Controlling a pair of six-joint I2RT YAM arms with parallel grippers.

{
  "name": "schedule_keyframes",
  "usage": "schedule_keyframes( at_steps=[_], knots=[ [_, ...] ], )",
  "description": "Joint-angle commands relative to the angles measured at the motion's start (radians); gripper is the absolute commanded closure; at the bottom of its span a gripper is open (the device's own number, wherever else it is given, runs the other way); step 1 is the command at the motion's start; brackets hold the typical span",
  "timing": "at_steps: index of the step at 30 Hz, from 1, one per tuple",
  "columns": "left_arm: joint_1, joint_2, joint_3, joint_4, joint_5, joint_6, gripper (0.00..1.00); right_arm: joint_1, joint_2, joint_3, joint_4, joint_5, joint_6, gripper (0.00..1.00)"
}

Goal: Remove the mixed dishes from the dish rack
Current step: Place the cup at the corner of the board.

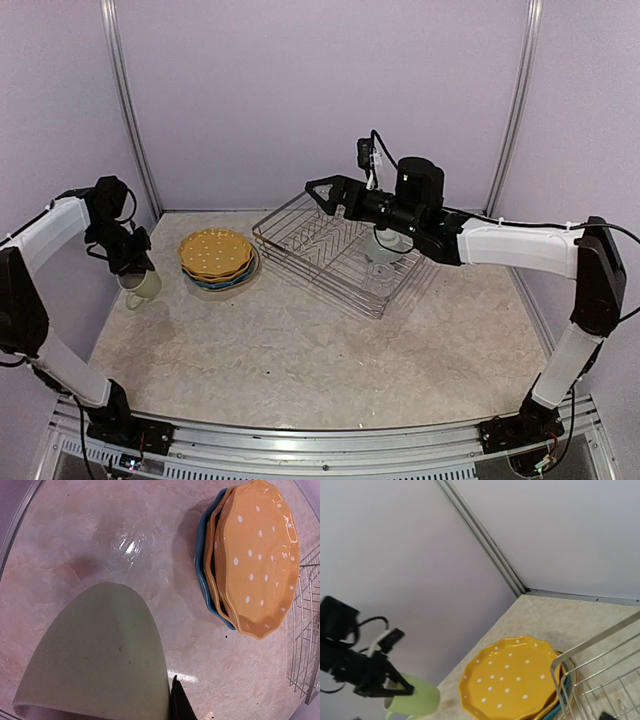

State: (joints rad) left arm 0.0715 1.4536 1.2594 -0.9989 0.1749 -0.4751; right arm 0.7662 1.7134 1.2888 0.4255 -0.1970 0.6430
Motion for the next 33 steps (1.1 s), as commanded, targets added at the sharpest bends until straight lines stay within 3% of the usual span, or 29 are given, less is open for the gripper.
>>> schedule_keyframes(
  at_steps=[1, 5, 14, 23, 33],
  knots=[
    [0.007, 0.094, 0.081, 0.033, 0.008, -0.034, 1.0, -0.006, -0.048, -0.018, -0.049, 0.029, -0.03, 0.0],
    [0.011, 0.189, 0.141, 0.017, -0.036, -0.034, 1.0, -0.007, -0.06, -0.025, -0.062, 0.044, -0.04, 0.0],
    [0.032, 0.29, 0.135, 0.042, 0.013, -0.043, 0.97, -0.006, -0.049, -0.026, -0.065, 0.054, -0.045, 0.0],
    [0.072, 0.282, 0.09, 0.093, 0.127, -0.051, 0.74, -0.007, -0.038, -0.023, -0.06, 0.046, -0.039, 0.0],
    [0.079, 0.165, 0.028, 0.165, 0.127, -0.042, 0.49, -0.006, -0.081, -0.06, -0.064, 0.063, -0.041, 0.0]
  ],
)
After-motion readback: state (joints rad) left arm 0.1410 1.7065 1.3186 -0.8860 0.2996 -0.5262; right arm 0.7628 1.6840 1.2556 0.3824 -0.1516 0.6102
